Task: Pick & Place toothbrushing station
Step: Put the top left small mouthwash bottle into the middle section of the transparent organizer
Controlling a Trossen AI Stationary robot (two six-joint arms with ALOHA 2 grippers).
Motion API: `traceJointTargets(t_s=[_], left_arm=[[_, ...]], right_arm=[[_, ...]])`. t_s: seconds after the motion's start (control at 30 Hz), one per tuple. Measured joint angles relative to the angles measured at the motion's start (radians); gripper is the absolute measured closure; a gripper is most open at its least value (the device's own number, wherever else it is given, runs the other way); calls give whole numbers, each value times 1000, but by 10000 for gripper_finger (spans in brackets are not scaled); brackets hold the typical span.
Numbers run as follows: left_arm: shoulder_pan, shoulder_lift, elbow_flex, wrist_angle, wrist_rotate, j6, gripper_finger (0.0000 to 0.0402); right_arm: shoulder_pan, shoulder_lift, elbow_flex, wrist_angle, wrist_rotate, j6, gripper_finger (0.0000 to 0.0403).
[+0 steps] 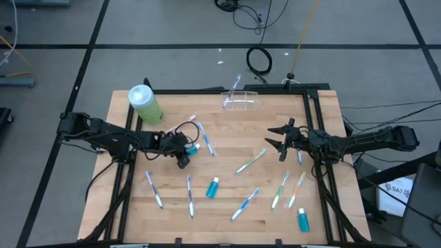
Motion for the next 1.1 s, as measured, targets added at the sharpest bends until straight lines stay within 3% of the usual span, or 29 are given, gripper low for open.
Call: traceJointTargets(t_s=[0.17, 0.37, 0.53, 0.63, 0.83, 1.1], left_arm=[[11, 0, 0, 25, 85, 2, 213], [11, 0, 0, 33, -6, 35, 145], [-11, 46, 0, 91, -12, 10, 118], [-36, 110, 1, 145, -13, 22, 118], [-87, 181, 5, 119, -107, 32, 119], [-127, 184, 3, 138, -156, 100, 172]], right_arm=[[0, 0, 0, 0, 0, 0, 195], [0, 0, 0, 0, 0, 1, 195], [0, 0, 0, 0, 0, 0, 195], [0, 0, 0, 0, 0, 0, 195], [0, 0, 0, 0, 0, 0, 195], [0, 0, 0, -1, 0, 0, 195]])
